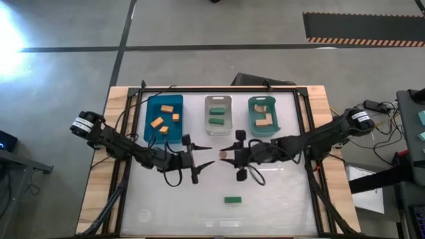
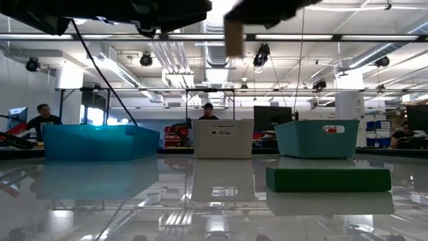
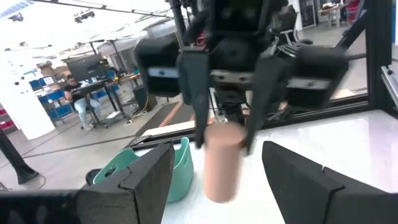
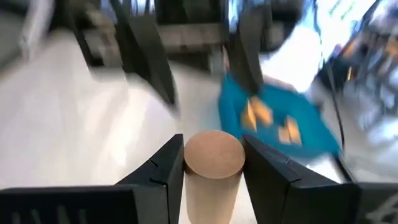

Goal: Sort & place blocks by color
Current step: Put the brown block into the green bin

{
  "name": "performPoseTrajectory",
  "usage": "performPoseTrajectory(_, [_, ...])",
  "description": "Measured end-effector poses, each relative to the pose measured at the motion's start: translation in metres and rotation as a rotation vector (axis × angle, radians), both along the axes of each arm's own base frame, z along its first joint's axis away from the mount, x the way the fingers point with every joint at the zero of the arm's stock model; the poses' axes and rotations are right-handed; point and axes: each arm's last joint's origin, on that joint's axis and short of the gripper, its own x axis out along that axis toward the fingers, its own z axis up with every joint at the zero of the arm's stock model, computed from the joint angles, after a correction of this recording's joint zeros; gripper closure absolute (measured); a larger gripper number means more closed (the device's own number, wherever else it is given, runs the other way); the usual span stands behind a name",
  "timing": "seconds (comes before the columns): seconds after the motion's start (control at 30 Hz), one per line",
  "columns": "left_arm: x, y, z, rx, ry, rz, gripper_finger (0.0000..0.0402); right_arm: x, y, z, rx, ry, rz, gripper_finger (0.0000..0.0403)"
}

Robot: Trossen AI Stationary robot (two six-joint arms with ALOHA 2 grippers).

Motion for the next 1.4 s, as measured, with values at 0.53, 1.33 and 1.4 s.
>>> performPoseTrajectory(0.53, [0.0, 0.0, 0.0, -0.024, 0.0, 0.003, 0.0173, -0.038, -0.106, 0.015, -0.106, 0.637, -0.524, 0.0276])
performPoseTrajectory(1.33, [0.0, 0.0, -0.001, -0.022, 0.005, 0.002, 0.0173, -0.075, -0.214, -0.044, 0.178, 0.583, -0.749, 0.0276])
performPoseTrajectory(1.4, [0.0, 0.0, -0.001, -0.022, 0.005, 0.002, 0.0173, -0.076, -0.214, -0.049, 0.219, 0.559, -0.785, 0.0276])
